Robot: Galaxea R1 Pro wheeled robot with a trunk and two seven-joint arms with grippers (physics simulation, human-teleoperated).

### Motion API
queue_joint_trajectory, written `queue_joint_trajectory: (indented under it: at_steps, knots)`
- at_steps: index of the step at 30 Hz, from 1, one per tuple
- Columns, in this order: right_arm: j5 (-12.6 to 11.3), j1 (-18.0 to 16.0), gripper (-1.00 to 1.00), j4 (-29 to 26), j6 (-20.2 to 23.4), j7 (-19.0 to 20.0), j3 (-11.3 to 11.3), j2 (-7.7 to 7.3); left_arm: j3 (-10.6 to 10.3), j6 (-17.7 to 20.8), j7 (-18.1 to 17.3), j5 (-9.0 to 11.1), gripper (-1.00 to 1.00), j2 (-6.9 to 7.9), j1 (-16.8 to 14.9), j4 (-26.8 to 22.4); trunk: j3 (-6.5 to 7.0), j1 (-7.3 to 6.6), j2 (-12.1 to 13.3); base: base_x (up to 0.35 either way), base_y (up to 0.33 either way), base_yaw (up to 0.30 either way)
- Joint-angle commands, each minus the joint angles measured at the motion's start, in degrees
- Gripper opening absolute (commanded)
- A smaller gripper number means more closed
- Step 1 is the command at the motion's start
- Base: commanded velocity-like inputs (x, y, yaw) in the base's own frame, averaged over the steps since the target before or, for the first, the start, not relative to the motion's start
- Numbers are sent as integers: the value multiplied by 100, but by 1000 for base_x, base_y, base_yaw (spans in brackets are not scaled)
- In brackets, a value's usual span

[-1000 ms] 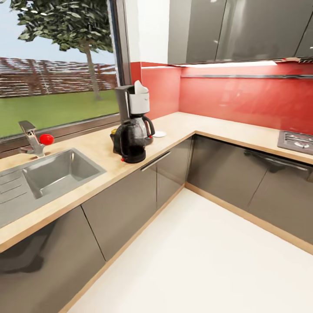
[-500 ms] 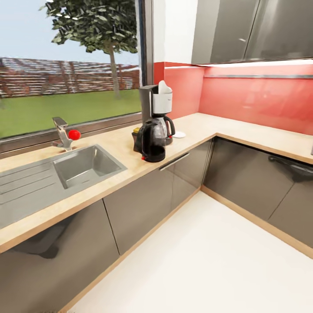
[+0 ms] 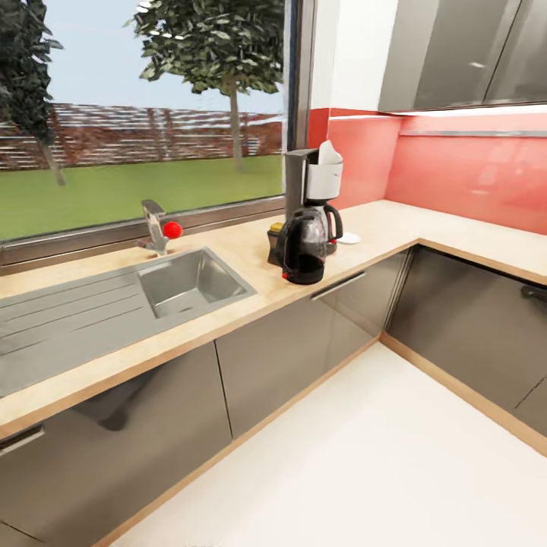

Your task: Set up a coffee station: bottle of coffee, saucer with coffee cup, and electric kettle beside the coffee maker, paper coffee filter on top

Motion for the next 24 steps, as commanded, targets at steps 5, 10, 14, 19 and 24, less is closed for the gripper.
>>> queue_joint_trajectory:
  at_steps: [5, 10, 14, 19, 24]
  knots:
    - [48, -2, 100, 0, -19, 46, -45, 6, -10, -60, -2, 10, 100, 0, -5, 5, -5, 0, -3, 0, 0, 271]
    - [48, -2, 100, 7, -19, 46, -46, 6, -7, -60, 2, 9, 100, 0, -5, 5, -5, 0, -3, 0, 0, 271]
    - [51, -2, 100, 9, -19, 46, -45, 6, -7, -60, 2, 9, 100, 0, -5, 5, -5, 0, -3, -11, 77, 206]
    - [52, -2, 100, 9, -19, 46, -44, 6, -5, -60, 3, 8, 100, 0, -5, 5, -5, 0, -3, -99, 198, 56]
    - [56, -2, 100, 9, -19, 46, -40, 6, -4, -60, 3, 9, 100, 0, -5, 5, -5, 0, -3, -28, 47, 191]
